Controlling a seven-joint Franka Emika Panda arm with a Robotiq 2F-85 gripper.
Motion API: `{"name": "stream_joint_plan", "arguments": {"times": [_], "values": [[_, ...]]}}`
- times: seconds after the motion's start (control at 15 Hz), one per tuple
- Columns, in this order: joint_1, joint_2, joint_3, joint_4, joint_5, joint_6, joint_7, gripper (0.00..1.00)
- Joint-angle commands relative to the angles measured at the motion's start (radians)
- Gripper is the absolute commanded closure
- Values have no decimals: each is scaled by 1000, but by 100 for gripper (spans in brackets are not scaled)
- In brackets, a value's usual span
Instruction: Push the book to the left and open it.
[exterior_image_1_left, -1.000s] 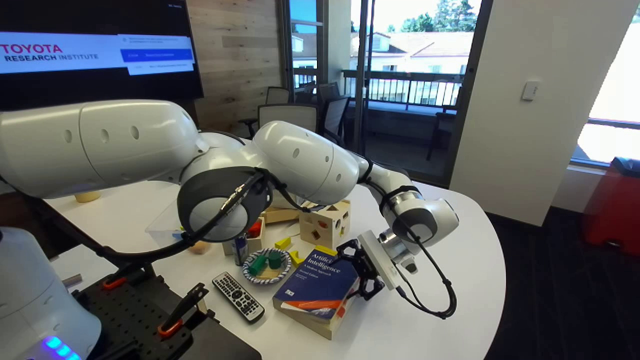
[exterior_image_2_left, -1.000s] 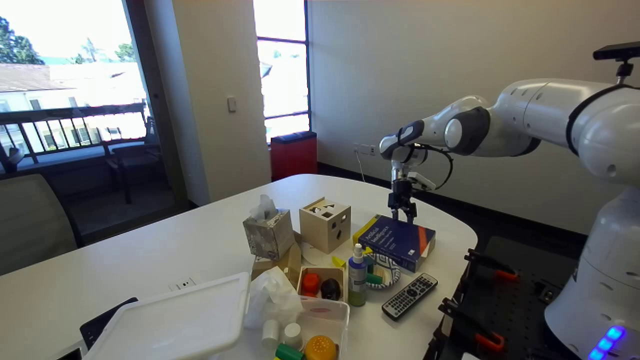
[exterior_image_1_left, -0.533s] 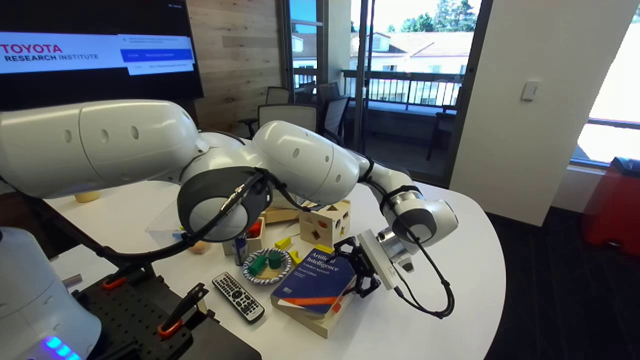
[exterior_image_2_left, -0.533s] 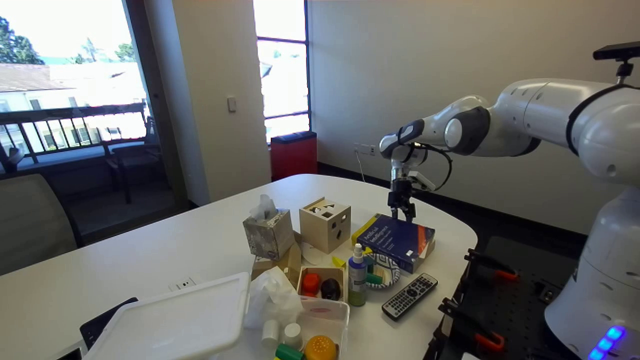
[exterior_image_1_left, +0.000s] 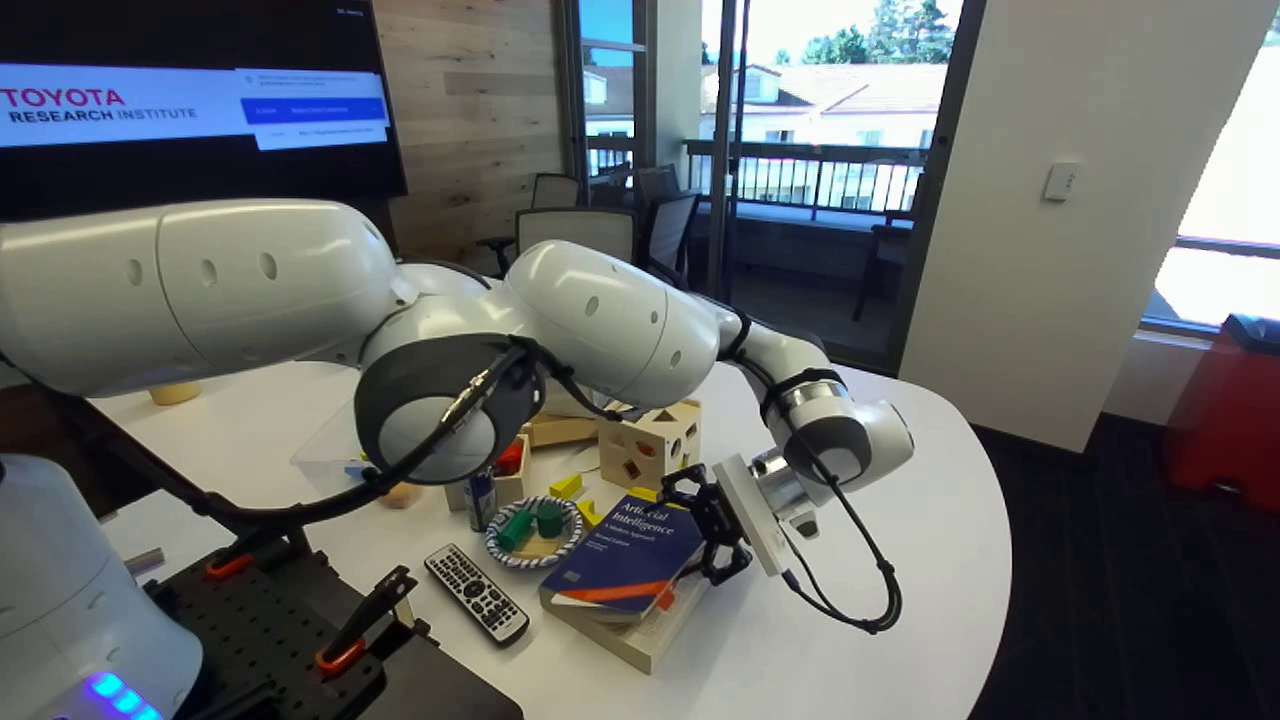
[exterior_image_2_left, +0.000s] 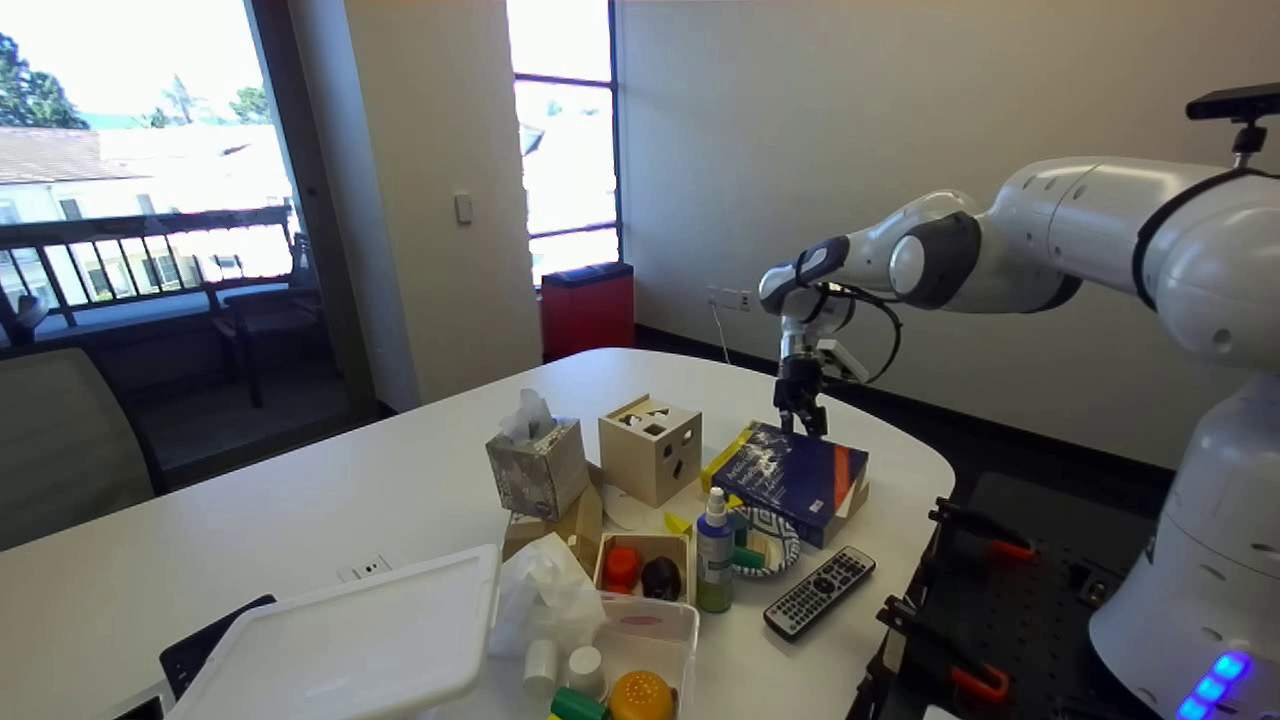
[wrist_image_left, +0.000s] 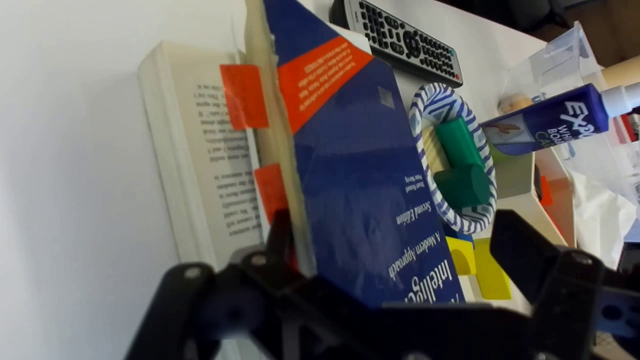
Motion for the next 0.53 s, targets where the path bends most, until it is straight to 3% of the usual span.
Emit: {"name": "stream_joint_plan", "arguments": {"times": [0.0,0.47], "values": [[-5,0,20,16,20,-57,-19,0],[7,-1,23,29,17,-109,-59,0]]}}
